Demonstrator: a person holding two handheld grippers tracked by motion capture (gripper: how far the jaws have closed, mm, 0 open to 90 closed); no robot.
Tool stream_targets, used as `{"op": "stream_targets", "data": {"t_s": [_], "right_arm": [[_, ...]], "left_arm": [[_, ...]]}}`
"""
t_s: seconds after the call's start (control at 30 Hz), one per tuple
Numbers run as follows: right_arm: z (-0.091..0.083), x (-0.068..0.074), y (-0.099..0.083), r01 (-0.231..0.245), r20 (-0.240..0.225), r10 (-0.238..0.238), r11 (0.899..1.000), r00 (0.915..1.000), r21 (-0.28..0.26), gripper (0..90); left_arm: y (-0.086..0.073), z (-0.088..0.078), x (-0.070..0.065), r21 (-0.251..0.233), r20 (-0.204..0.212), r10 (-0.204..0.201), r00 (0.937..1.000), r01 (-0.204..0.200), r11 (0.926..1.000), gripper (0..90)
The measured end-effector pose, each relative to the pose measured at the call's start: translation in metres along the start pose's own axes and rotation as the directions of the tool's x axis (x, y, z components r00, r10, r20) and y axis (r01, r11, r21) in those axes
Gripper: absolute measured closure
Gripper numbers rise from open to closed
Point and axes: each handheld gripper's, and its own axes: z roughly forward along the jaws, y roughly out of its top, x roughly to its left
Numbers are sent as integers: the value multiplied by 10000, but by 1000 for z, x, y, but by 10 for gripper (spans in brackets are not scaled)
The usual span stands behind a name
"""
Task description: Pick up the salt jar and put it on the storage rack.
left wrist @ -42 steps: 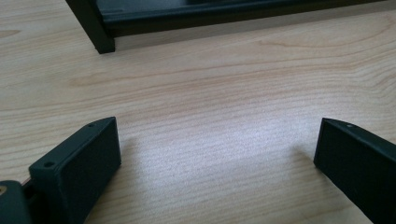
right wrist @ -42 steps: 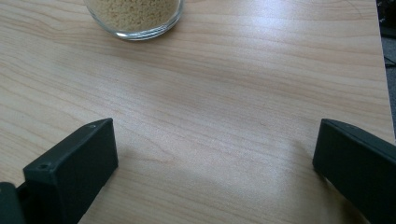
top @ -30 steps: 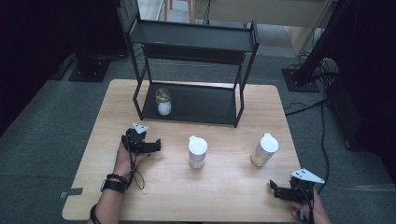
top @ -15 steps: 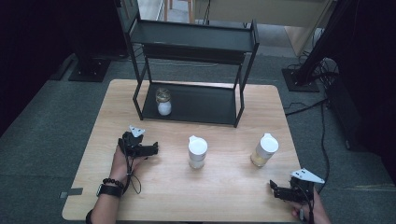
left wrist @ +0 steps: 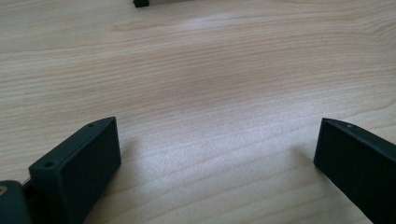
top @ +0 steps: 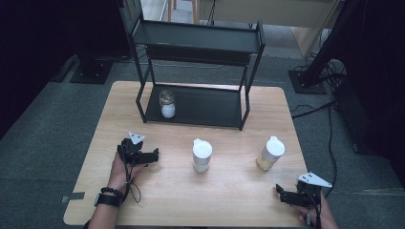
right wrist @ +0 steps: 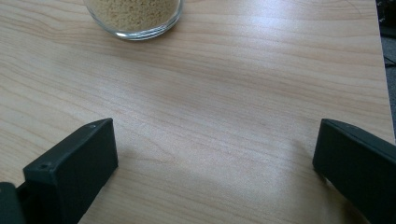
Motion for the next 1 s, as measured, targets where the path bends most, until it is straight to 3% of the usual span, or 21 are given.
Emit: {"op": "stream_targets", "data": {"t_s": [1.0], "right_arm": [[0, 0, 0, -5, 9, 5, 10000, 10000, 1, 0]], "left_arm": [[-20, -20, 8, -13, -8, -18, 10000, 18, 10000, 7]]}}
